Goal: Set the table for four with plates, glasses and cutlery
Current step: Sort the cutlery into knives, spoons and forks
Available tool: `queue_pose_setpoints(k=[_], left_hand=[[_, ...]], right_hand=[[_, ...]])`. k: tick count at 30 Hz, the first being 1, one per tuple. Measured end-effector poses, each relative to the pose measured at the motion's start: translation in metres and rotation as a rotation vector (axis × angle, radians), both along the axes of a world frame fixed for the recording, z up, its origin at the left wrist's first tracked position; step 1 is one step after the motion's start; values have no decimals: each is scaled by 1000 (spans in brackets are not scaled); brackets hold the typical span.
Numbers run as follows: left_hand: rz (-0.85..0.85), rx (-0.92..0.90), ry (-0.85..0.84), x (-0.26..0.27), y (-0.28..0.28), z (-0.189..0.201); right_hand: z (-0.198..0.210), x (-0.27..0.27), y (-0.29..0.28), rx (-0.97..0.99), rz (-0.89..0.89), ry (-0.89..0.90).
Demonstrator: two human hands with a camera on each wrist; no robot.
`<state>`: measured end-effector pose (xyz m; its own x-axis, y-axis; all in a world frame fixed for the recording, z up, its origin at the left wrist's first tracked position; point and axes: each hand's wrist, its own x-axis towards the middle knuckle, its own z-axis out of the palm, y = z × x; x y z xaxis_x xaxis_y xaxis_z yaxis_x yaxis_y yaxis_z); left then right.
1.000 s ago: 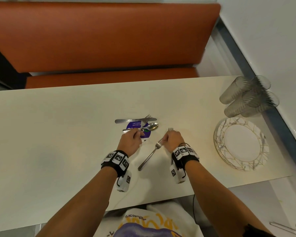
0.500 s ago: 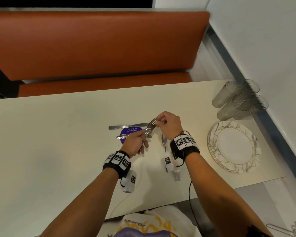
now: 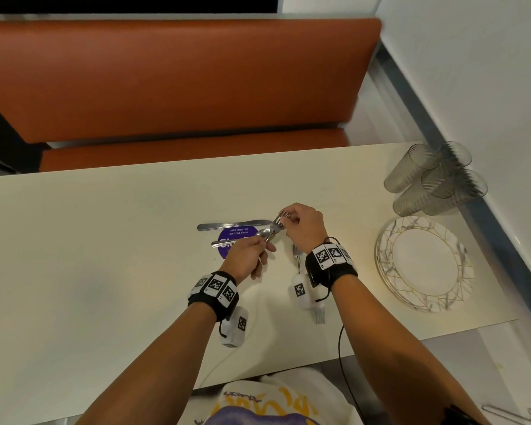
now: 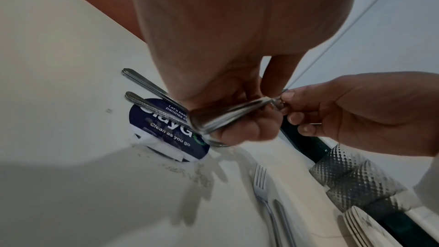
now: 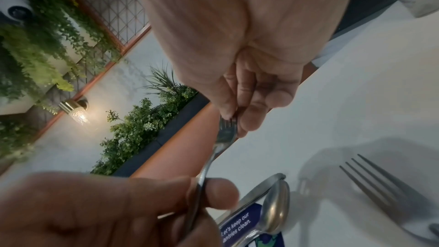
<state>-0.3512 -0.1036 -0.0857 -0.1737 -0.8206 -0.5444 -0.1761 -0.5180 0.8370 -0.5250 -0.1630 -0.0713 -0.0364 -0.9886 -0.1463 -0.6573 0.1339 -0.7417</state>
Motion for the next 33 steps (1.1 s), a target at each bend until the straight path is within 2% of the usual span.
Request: queue_pose_setpoints(k=[6, 8, 12, 15, 19, 27, 33], left_hand=[[-23, -78, -148, -7, 5, -9], [-17, -88, -204, -7, 8, -14], [14, -86, -269, -9, 14, -17], [33, -89, -273, -10, 16, -18], [33, -60, -267, -10, 15, -23], [80, -7, -271, -16, 9, -18], [126, -18, -195, -19, -1, -17]], right_hand=[[1, -13, 0, -1, -45, -131], [-8, -25, 1, 11, -79, -118], [-33, -50, 3, 84, -72, 112], [-50, -58, 1, 209, 30, 275], [-60, -56, -3, 279, 98, 361], [-70, -56, -6, 299, 152, 349], [-34, -58, -8, 256, 182, 139]])
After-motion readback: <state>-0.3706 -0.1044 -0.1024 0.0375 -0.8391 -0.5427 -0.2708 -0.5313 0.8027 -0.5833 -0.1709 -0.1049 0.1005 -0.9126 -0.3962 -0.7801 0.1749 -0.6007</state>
